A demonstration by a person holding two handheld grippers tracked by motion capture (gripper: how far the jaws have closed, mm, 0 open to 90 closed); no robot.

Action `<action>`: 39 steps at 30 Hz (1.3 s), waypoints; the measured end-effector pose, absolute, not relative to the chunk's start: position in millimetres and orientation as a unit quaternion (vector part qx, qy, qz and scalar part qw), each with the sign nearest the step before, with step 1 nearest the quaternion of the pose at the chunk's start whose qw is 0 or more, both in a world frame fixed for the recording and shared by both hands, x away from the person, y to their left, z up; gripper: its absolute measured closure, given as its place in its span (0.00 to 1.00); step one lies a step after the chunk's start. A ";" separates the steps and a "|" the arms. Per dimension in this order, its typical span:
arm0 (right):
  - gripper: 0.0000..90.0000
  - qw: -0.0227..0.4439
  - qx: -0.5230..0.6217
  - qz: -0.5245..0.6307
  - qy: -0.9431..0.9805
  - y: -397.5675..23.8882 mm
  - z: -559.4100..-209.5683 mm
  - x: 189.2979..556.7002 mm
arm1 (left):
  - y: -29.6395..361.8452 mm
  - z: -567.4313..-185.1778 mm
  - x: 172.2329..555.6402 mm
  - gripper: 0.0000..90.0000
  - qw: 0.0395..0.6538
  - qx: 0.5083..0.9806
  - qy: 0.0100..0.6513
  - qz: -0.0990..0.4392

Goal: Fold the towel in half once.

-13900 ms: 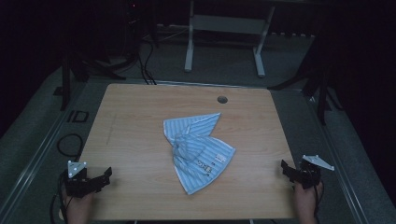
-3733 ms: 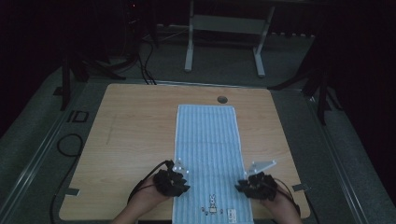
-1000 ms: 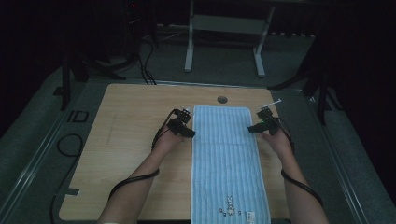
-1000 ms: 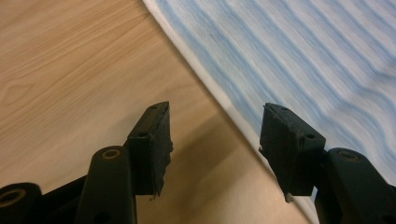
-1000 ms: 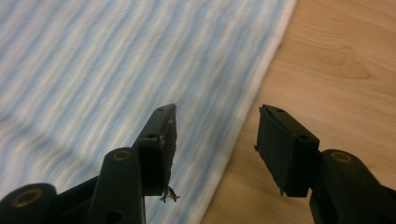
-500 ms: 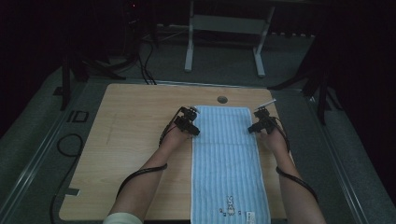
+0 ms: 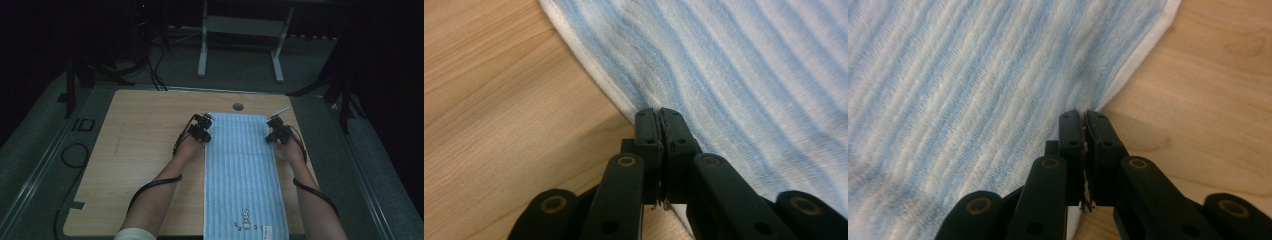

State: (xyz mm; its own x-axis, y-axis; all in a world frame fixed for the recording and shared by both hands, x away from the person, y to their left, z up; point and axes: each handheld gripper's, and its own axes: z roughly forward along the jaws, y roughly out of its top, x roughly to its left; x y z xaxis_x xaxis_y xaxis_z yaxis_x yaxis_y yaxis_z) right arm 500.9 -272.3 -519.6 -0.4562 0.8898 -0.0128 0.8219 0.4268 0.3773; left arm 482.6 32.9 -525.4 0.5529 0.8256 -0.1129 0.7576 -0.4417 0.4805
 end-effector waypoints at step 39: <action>0.94 0.092 0.411 0.233 0.877 -270.0 -511.8 348.1 | 69.9 -515.8 342.4 0.97 0.264 0.895 0.357 0.038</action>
State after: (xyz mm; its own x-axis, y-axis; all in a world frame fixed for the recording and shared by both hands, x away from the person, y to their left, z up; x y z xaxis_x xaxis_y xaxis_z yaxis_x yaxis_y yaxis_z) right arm 348.1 -270.0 -511.8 -0.6456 0.7631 0.0296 0.6767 0.5537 0.4852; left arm 342.4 69.9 -515.8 0.7423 0.6591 -0.1210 0.6192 -0.6056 0.4998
